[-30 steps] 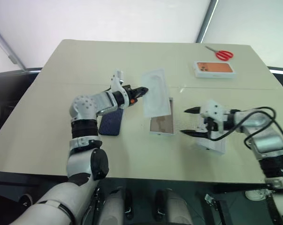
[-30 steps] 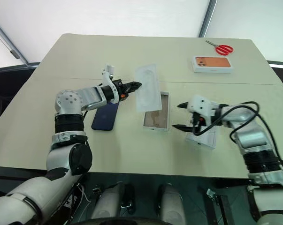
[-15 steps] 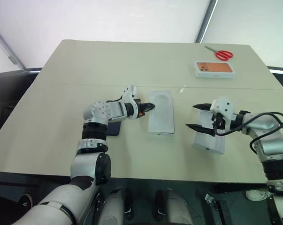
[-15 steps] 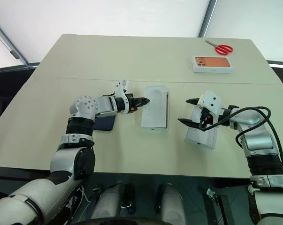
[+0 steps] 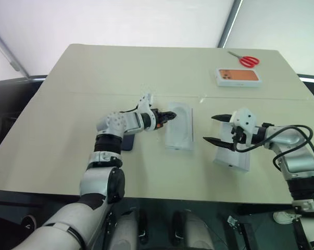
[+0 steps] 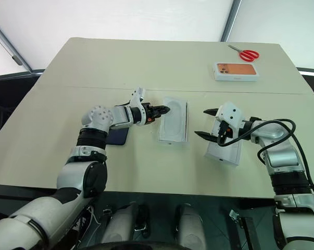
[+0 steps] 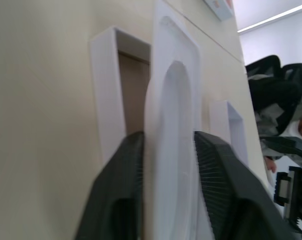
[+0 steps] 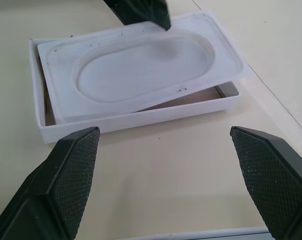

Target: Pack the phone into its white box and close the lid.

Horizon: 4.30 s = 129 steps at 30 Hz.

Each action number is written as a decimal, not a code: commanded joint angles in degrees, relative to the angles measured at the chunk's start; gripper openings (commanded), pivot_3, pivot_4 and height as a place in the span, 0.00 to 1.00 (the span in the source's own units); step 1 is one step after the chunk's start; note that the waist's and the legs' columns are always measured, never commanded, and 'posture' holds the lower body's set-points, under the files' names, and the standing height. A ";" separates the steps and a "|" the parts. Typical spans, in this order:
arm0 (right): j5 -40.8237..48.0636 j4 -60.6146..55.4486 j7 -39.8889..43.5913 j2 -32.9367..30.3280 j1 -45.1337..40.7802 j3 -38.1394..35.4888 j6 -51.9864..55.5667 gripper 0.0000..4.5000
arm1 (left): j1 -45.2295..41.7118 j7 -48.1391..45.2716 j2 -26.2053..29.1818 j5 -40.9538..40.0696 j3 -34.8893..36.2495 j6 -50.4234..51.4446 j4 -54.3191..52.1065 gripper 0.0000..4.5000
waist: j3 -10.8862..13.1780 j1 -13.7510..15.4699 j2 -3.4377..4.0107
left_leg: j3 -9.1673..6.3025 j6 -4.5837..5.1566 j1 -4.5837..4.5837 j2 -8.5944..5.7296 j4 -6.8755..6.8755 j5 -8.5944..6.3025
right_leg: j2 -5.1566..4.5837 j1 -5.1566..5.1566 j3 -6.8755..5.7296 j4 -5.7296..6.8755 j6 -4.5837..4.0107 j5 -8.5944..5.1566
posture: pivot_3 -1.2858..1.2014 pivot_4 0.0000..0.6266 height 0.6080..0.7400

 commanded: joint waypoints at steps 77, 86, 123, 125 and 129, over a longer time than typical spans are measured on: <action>-28.20 23.92 -15.32 36.20 -28.86 30.85 6.89 0.01 | 19.04 -23.67 32.40 2.19 -6.46 7.96 -9.06 0.59 | -0.20 -1.32 0.14 | 0.00 -0.10 0.19 -0.01 -0.15 -0.01 | -0.01 0.07 0.02 0.07 -0.02 -0.01 | 0.52 0.24 0.98; -28.06 27.82 -16.89 38.26 -30.43 29.12 4.87 0.01 | 17.03 -23.81 28.40 2.15 -7.53 12.76 -7.78 0.59 | -0.44 -1.29 0.22 | 0.03 -0.27 0.64 -0.03 -0.27 -0.11 | -0.05 0.47 0.08 0.04 -0.02 -0.02 | 0.52 0.24 0.98; -29.03 26.41 -16.43 36.85 -28.57 28.78 2.13 0.00 | 21.28 -21.48 27.92 -1.89 2.60 13.72 -11.13 0.07 | -0.49 -3.07 0.13 | 0.10 -0.58 0.71 -0.04 -0.98 0.09 | -0.09 0.20 0.24 -0.16 -0.04 -0.02 | 0.52 0.24 0.98; -29.09 26.44 -16.55 36.70 -28.55 28.58 2.04 0.00 | 21.30 -20.79 27.60 -2.43 3.36 14.10 -11.16 0.01 | -0.49 -3.15 0.13 | 0.11 -0.60 0.76 -0.04 -0.98 0.09 | -0.09 0.25 0.24 -0.17 -0.05 -0.01 | 0.52 0.24 0.98; -29.50 26.74 -17.00 36.42 -28.75 28.60 1.31 0.00 | 21.16 -20.55 27.55 -2.48 3.75 14.05 -10.39 0.01 | -0.49 -3.13 0.13 | 0.10 -0.62 0.76 -0.04 -1.02 0.09 | -0.08 0.24 0.25 -0.19 -0.05 -0.01 | 0.52 0.24 0.98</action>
